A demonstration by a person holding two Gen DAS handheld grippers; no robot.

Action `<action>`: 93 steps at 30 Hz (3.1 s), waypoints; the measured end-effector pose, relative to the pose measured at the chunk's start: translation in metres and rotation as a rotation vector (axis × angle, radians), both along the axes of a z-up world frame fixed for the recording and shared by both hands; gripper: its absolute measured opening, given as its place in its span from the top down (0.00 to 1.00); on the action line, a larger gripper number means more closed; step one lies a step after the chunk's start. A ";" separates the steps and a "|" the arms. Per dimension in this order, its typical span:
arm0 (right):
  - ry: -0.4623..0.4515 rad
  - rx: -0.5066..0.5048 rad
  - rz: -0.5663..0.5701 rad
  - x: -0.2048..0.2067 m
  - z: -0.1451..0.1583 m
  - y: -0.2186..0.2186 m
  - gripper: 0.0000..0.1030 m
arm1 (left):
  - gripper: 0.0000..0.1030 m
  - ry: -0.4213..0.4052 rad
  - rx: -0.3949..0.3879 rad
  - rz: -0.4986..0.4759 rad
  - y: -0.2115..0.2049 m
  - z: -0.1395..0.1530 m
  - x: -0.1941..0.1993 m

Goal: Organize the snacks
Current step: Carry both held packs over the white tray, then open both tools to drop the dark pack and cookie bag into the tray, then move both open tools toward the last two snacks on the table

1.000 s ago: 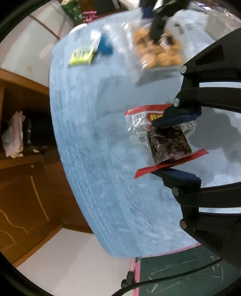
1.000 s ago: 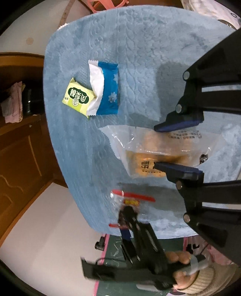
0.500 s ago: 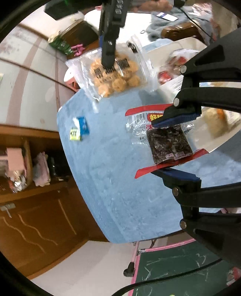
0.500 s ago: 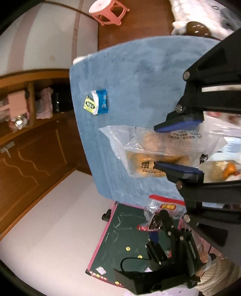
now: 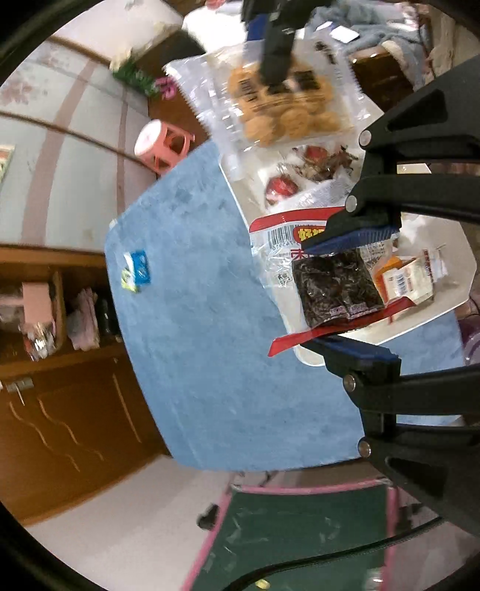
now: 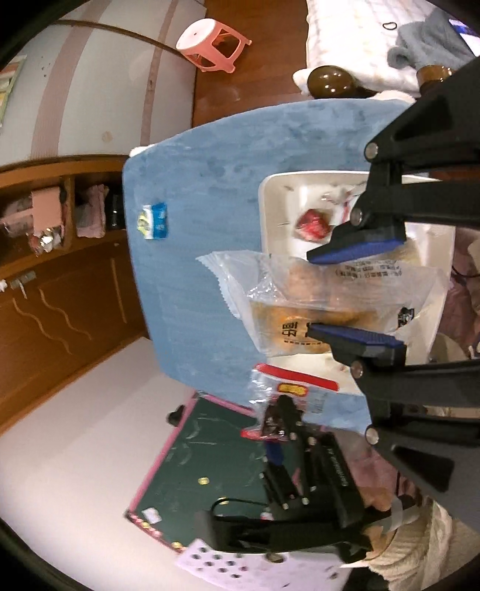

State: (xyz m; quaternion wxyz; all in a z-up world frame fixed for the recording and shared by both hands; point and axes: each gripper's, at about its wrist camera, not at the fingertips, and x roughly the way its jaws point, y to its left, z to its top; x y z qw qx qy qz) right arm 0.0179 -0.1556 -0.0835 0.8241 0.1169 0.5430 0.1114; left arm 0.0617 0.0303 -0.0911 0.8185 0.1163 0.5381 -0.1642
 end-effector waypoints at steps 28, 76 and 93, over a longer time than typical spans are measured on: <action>-0.054 -0.119 0.164 -0.073 -0.010 0.002 0.51 | 0.12 -0.090 0.147 0.205 -0.022 0.017 -0.076; -0.036 -0.169 -0.035 0.228 0.000 -0.127 0.51 | 0.12 -0.166 0.198 -0.022 -0.136 0.052 0.264; -0.007 -0.266 0.336 0.374 -0.170 -0.087 0.51 | 0.13 0.011 0.378 -0.360 -0.176 -0.122 0.404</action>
